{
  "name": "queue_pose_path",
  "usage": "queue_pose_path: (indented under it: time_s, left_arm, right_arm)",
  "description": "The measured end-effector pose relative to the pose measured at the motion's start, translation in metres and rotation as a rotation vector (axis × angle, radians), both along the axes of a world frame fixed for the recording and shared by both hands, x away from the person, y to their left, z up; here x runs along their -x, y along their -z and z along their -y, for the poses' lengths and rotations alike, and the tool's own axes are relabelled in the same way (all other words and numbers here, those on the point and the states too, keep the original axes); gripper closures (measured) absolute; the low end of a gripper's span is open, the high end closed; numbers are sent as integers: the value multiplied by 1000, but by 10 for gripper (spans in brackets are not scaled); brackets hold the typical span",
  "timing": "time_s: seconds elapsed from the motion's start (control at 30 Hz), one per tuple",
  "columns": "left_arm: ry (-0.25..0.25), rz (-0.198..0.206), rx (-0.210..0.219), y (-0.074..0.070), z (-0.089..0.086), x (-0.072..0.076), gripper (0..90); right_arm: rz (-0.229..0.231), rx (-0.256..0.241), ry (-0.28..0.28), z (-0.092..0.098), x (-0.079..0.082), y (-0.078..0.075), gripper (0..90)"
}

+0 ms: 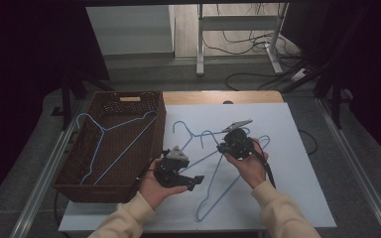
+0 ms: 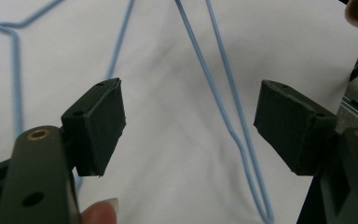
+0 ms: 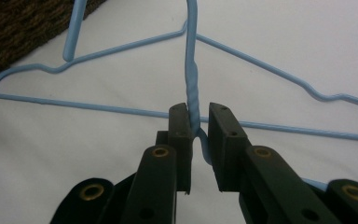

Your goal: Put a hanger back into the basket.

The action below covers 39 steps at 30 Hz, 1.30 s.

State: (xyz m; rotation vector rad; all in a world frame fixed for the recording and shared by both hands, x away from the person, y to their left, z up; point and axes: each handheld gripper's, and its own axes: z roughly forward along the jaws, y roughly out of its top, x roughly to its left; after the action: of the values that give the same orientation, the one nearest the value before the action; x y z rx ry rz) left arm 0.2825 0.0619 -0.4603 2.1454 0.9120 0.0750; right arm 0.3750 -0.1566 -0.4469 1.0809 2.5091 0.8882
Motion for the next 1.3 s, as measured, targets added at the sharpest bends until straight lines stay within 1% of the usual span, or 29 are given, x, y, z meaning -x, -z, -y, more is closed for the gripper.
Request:
queue_pose_path:
  time_s: [0.1, 0.13, 0.17, 0.2, 0.23, 0.27, 0.3, 0.33, 0.4, 0.47, 0.5, 0.53, 0.57, 0.67, 0.7, 0.73, 0.8, 0.83, 0.9, 0.93, 0.97, 1.0, 1.07, 1.1, 1.17, 1.2, 1.23, 1.27, 1.3]
  left_arm:
    - [15, -16, -34, 12, 14, -3, 287]
    - [15, -16, -34, 12, 14, -3, 306]
    - [19, -29, -34, 16, 18, -4, 306]
    - [24, -62, -26, 26, 24, -9, 345]
    - [24, -62, -26, 26, 24, -9, 390]
    - [31, -101, -9, 35, 29, -13, 430]
    - [45, -118, -7, 38, 31, -14, 481]
    - [56, -129, -9, 42, 34, -14, 542]
    - [70, -144, -14, 46, 37, -15, 634]
    - [74, -150, -8, 46, 37, -15, 730]
    - [79, -158, 4, 46, 37, -15, 772]
    - [82, -165, 16, 45, 36, -16, 772]
    - [79, -165, 16, 45, 36, -16, 800]
    - [64, -168, 28, 43, 32, -16, 817]
    - [56, -170, 40, 42, 31, -16, 823]
    - [37, -188, 75, 39, 26, -17, 829]
    - [25, -200, 112, 36, 22, -17, 843]
    - [25, -200, 112, 36, 22, -17, 856]
    - [28, -189, 136, 31, 17, -16, 863]
    - [32, -185, 143, 28, 16, -15, 863]
    - [29, -183, 153, 25, 14, -14, 862]
    - [24, -176, 175, 19, 10, -13, 863]
    - [24, -171, 184, 17, 8, -13, 864]
    - [28, -166, 198, 10, 4, -12, 864]
    - [28, -162, 203, 7, 2, -12, 864]
    - [33, -146, 214, 1, -3, -12, 864]
    - [33, -140, 220, -2, -5, -12, 864]
    - [33, -140, 220, -2, -5, -12, 864]
    - [35, -128, 219, -6, -7, -12, 864]
  right_arm:
    - [-1, -9, -2, -1, 1, -1, 799]
    - [-1, -9, -2, -1, 1, -1, 799]
    - [0, -10, -3, -1, 2, -2, 799]
    - [0, -15, -1, -1, 2, -2, 799]
    - [0, -17, 0, -1, 2, -2, 799]
    - [-2, -19, 1, -1, 2, -2, 799]
    - [-3, -21, 0, -1, 2, -3, 799]
    - [-1, -22, -4, -1, 2, -3, 798]
    - [-1, -23, -7, 0, 2, -3, 798]
    - [-1, -25, -8, 0, 2, -3, 798]
    - [0, -26, -8, 0, 2, -4, 798]
    - [0, -26, -8, 0, 2, -4, 798]
    - [0, -28, -9, 1, 2, -4, 798]
    - [5, -48, -6, 3, 3, -7, 795]
    - [8, -57, -5, 4, 4, -8, 793]
    - [22, -63, -19, 6, 4, -9, 789]
    - [40, -80, -36, 10, 6, -12, 774]
    - [40, -80, -36, 10, 6, -12, 774]
    - [45, -120, -49, 15, 9, -16, 697]
    - [68, -148, -58, 21, 12, -19, 620]
    - [81, -160, -67, 23, 14, -20, 589]
    - [91, -173, -71, 26, 16, -21, 568]
    - [99, -182, -76, 29, 19, -22, 552]
    - [132, -194, -75, 35, 24, -24, 511]
    - [167, -203, -66, 42, 29, -26, 464]
    - [187, -206, -58, 46, 31, -26, 452]
    - [197, -209, -54, 50, 33, -26, 444]
    - [201, -216, -56, 54, 35, -25, 442]
    - [201, -216, -56, 54, 35, -25, 442]
